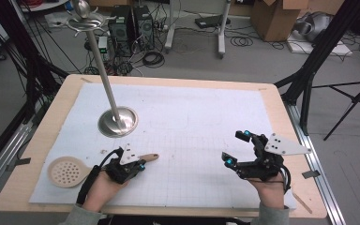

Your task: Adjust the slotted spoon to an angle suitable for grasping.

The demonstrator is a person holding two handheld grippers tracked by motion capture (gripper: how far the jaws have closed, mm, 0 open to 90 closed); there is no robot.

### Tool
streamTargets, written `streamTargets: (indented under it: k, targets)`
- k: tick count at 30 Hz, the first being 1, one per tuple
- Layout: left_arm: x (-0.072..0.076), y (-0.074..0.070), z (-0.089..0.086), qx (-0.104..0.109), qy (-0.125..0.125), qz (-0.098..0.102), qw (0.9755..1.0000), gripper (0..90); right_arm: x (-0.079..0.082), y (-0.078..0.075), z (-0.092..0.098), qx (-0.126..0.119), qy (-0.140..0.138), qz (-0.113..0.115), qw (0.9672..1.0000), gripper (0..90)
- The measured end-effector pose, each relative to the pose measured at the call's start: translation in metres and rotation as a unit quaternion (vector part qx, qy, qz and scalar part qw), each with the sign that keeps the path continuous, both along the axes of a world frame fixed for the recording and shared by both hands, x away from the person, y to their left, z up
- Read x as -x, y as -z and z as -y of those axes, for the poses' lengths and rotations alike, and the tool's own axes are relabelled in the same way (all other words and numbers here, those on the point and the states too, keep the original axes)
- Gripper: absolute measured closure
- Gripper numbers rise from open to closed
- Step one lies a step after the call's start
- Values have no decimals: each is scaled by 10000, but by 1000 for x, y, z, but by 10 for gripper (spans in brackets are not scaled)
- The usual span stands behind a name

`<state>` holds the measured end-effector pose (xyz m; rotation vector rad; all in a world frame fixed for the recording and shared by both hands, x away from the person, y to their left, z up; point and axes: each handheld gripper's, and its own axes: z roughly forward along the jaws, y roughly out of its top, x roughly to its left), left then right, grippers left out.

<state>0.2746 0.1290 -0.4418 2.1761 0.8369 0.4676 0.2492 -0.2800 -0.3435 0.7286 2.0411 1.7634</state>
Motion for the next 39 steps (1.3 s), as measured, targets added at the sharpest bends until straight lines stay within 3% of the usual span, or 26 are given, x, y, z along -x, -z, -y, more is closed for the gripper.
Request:
streamTargets:
  k: [11,23,31,39]
  targets:
    - [-16,0,3,-1,-141,3,9999,896,1,-1,1,-15,8,-11,10000,116]
    - [-29,3,3,36,-230,135,9996,896,1,0,1,-11,5,0,10000,116]
    - [-26,1,1,52,-161,164,9997,896,1,0,2,-15,3,18,10000,116]
    - [-13,-17,-13,168,43,239,9996,895,1,0,1,4,0,-3,10000,116]
